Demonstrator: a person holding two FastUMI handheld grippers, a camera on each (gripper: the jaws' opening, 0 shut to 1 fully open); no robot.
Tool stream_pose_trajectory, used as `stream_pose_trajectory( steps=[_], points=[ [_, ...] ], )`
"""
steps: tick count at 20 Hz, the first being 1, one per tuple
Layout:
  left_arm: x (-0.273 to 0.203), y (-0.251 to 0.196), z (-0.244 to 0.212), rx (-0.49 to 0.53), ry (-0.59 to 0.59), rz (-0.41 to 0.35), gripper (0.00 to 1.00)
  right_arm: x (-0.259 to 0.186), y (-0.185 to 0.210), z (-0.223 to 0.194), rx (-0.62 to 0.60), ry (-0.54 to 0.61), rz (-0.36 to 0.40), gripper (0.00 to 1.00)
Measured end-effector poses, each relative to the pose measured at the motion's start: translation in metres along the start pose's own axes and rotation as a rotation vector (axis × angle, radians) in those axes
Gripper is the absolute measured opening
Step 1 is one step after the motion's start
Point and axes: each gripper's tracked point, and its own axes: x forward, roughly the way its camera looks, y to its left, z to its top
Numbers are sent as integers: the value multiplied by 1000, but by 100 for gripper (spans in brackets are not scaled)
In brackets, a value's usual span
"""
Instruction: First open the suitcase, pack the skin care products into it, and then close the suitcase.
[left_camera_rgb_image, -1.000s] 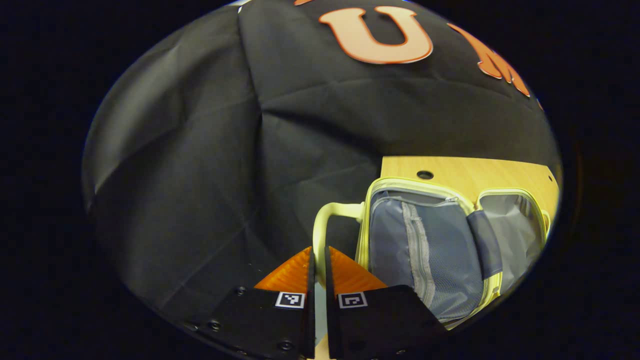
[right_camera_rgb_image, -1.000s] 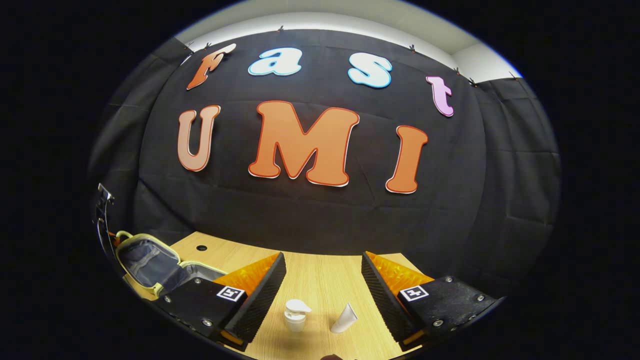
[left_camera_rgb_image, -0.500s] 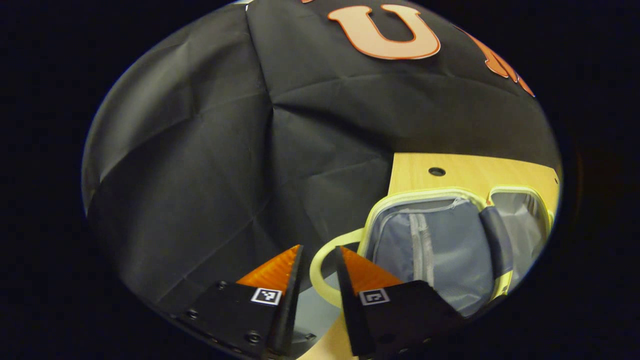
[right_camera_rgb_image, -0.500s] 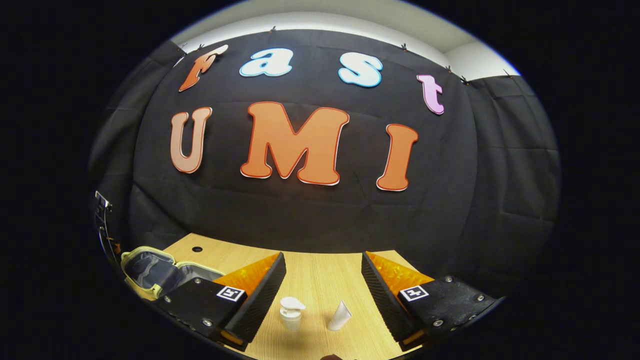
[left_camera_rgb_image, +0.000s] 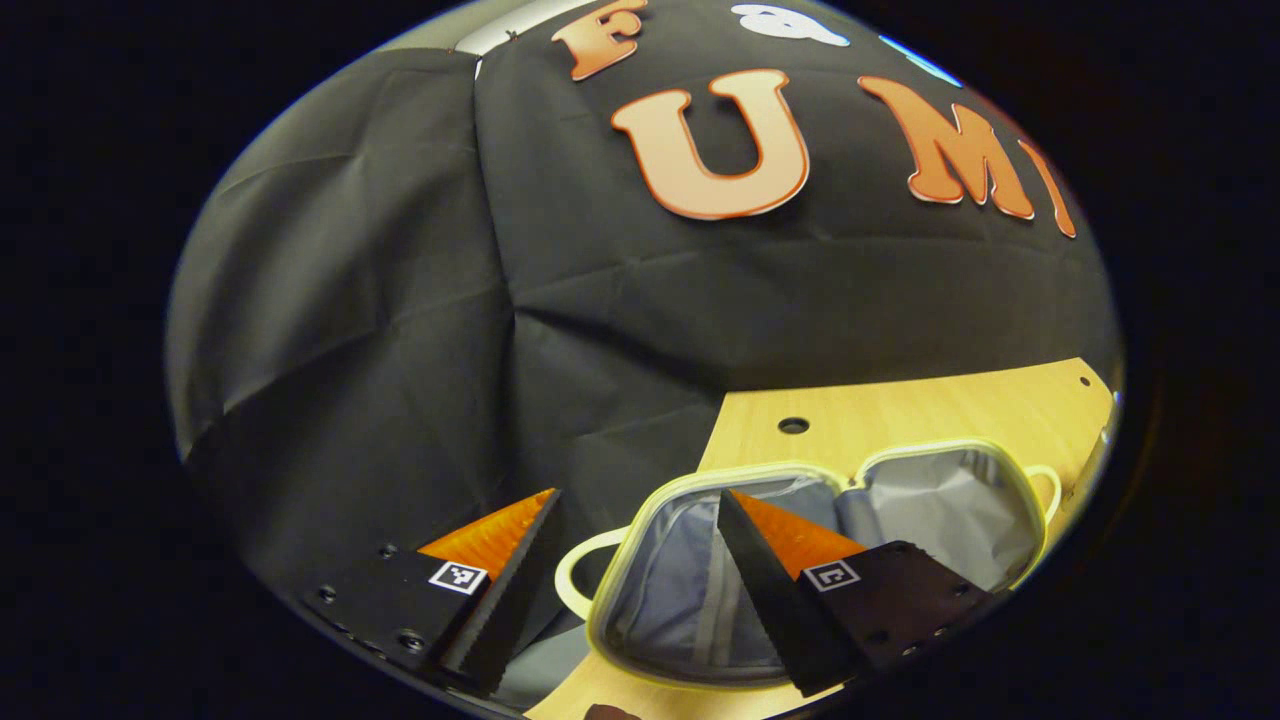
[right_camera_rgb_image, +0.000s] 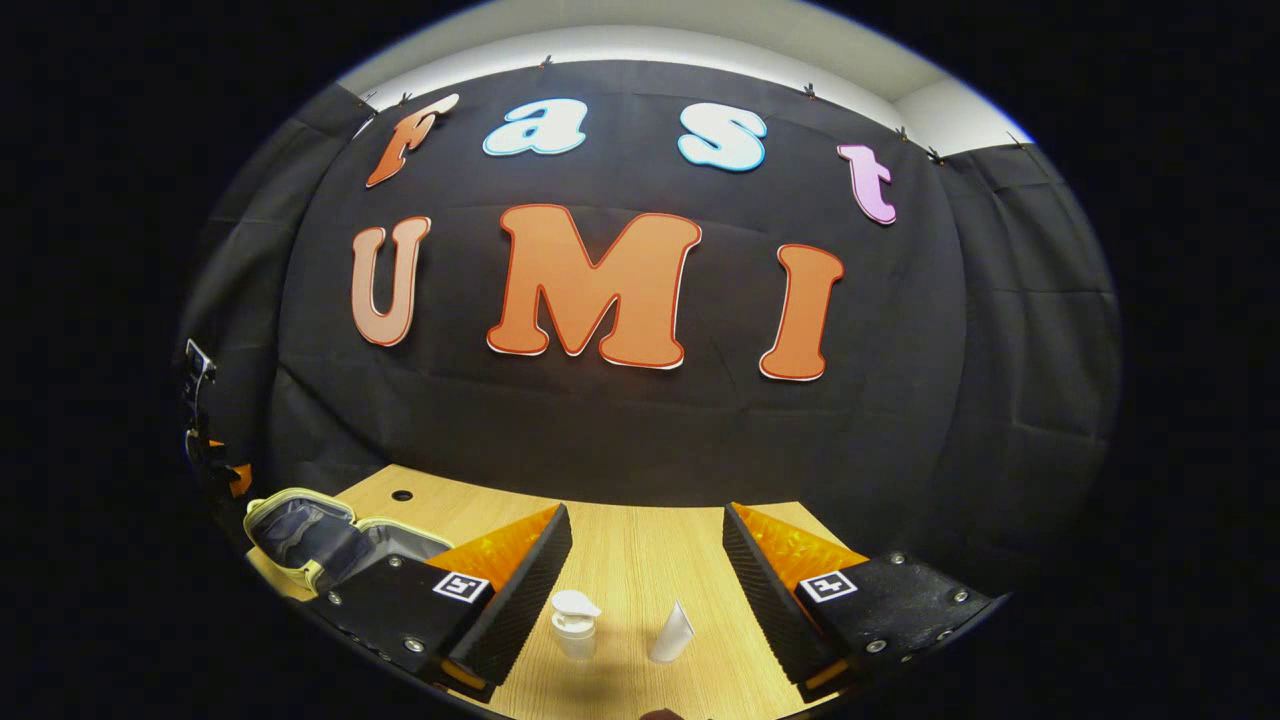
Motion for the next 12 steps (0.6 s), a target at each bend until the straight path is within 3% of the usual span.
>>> stream_pose_trajectory(
  steps=[12],
  points=[
    [-92, -148, 65, 13, -160, -168, 99, -7, -43, -23, -23, 20, 49, 97]
  ],
)
